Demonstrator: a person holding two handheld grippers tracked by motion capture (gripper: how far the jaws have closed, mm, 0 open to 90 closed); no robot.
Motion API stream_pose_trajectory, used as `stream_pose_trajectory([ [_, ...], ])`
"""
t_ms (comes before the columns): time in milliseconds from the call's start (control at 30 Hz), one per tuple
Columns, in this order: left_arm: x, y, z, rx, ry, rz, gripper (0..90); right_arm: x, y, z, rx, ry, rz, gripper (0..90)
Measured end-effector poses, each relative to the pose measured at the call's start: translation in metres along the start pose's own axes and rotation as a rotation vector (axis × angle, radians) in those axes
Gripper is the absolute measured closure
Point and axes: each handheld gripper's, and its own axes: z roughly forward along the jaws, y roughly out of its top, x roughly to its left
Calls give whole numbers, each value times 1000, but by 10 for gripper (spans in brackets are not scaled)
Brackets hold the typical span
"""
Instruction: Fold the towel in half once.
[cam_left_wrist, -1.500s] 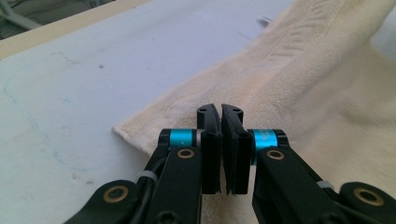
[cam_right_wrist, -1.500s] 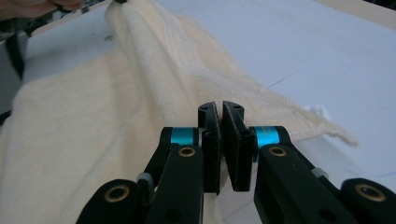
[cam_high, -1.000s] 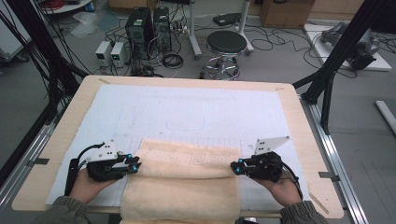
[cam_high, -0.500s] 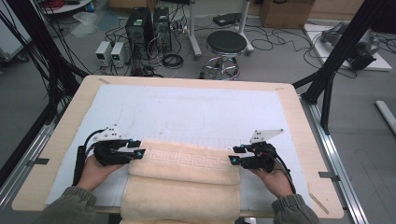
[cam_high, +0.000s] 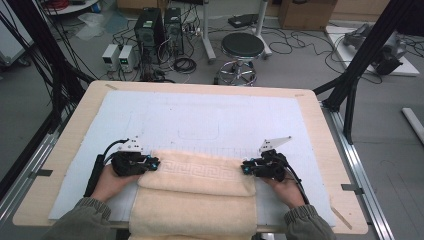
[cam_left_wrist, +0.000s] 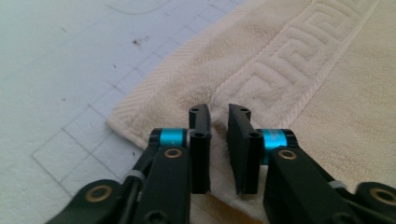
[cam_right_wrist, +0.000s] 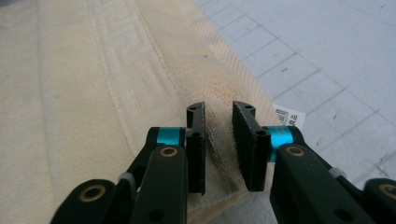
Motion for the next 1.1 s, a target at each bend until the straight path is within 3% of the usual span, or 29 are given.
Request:
stream_pose_trajectory([
  [300, -3, 4, -15, -78, 21, -5, 848, 11, 12, -16, -78, -5, -37, 828],
  [433, -2, 7, -27, -169, 29, -34, 847, 17, 20, -26, -115, -17, -64, 833],
  [633, -9, 9, -37, -190, 23, -13, 854, 24, 24, -36, -149, -5, -78, 835],
  [767, -28, 8, -54, -205, 3, 42, 855, 39, 23, -48, -170, 17, -113, 835],
  [933, -63, -7, -86, -228, -45, 106, 854, 75, 12, -73, -218, 66, -174, 834],
  [1000, -80, -16, -99, -235, -80, 132, 847, 90, 4, -81, -229, 104, -186, 806],
  [1067, -93, -24, -112, -254, -130, 162, 785, 108, -6, -92, -258, 179, -206, 750],
  [1100, -97, -27, -117, -258, -132, 164, 744, 114, -9, -96, -272, 181, -219, 734],
])
